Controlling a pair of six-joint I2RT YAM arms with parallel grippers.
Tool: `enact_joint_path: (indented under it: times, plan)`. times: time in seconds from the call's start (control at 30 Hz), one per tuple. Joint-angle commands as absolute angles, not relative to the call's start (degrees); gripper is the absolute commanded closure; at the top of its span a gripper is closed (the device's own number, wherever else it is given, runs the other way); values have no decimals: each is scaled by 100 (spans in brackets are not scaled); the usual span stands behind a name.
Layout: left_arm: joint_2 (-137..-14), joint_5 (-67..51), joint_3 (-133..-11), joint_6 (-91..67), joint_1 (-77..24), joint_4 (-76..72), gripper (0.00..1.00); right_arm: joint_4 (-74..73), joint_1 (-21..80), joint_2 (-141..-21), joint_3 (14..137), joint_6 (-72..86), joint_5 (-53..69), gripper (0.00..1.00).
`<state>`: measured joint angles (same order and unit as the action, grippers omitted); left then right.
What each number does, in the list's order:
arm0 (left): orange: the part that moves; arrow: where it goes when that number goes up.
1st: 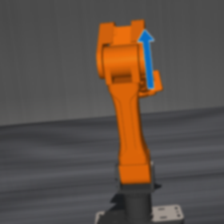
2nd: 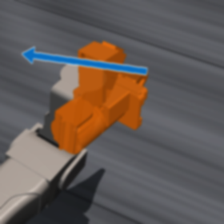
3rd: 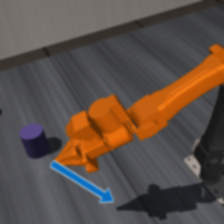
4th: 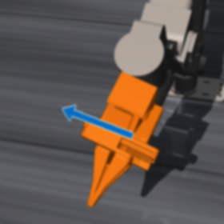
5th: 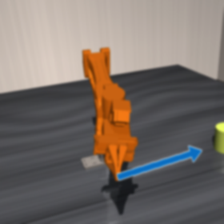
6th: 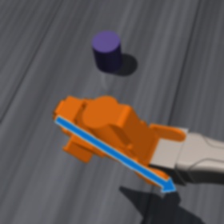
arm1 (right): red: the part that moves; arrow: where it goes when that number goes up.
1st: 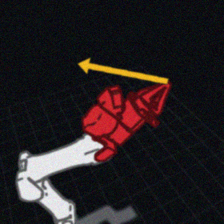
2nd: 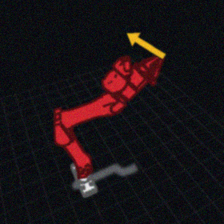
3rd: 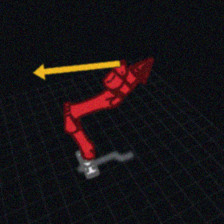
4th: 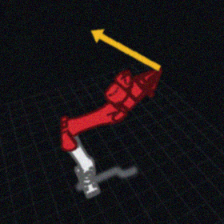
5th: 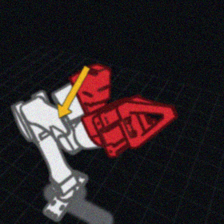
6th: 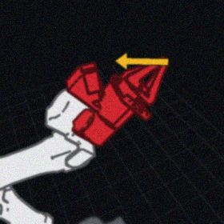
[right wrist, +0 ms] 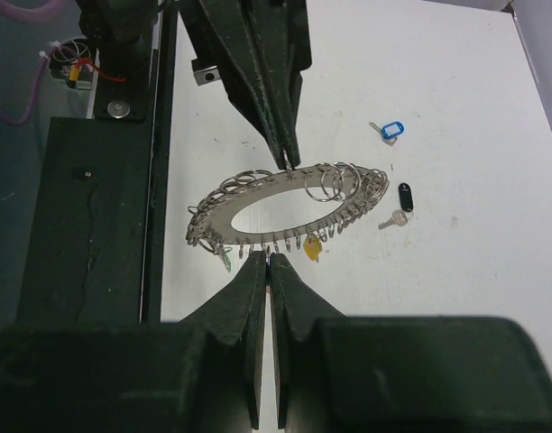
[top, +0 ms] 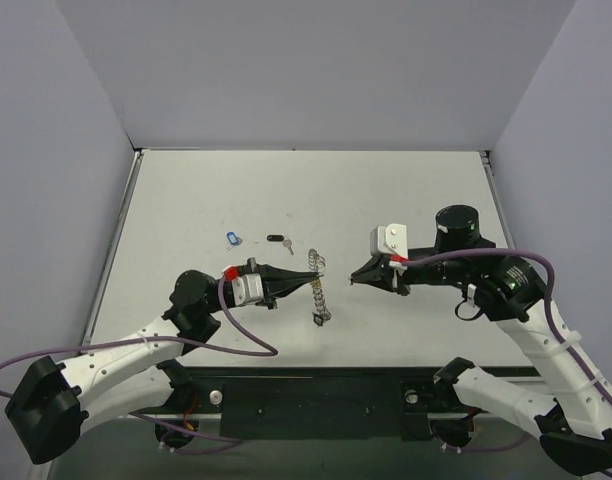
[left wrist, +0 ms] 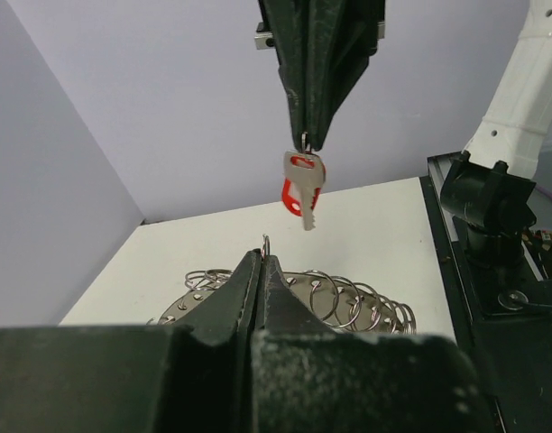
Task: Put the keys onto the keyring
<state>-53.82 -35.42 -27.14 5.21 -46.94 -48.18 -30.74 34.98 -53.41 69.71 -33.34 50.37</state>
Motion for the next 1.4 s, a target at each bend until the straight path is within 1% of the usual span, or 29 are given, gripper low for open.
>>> enact_joint_path:
  times: [0.0,0.07,0.33,0.5,0.73,1.37]
  plan:
    - [-5466,-3226,-2628,36,-4676,-6177,100,-2918,3726,-5168,6830,-3602,5195,100]
    - [-5510,-3226,-2584,-289,-4676,-6458,100,-2901,3814,-5142,6742,-3787,5185,100]
    - [-5511,-3375,-2575,-580,-4676,-6768,100,-2760,4175,-5080,6495,-4289,5036,100]
    - [-5528,-3419,-2575,-685,-4702,-6838,100,-1786,4315,-5036,6250,-3894,4764,100]
    - [-5537,-3401,-2566,-747,-4737,-6847,100,-1056,4403,-4843,5968,-3621,4544,100]
    - [-5572,-3586,-2628,-624,-4808,-6627,100,-721,4491,-4869,5845,-3621,4483,100]
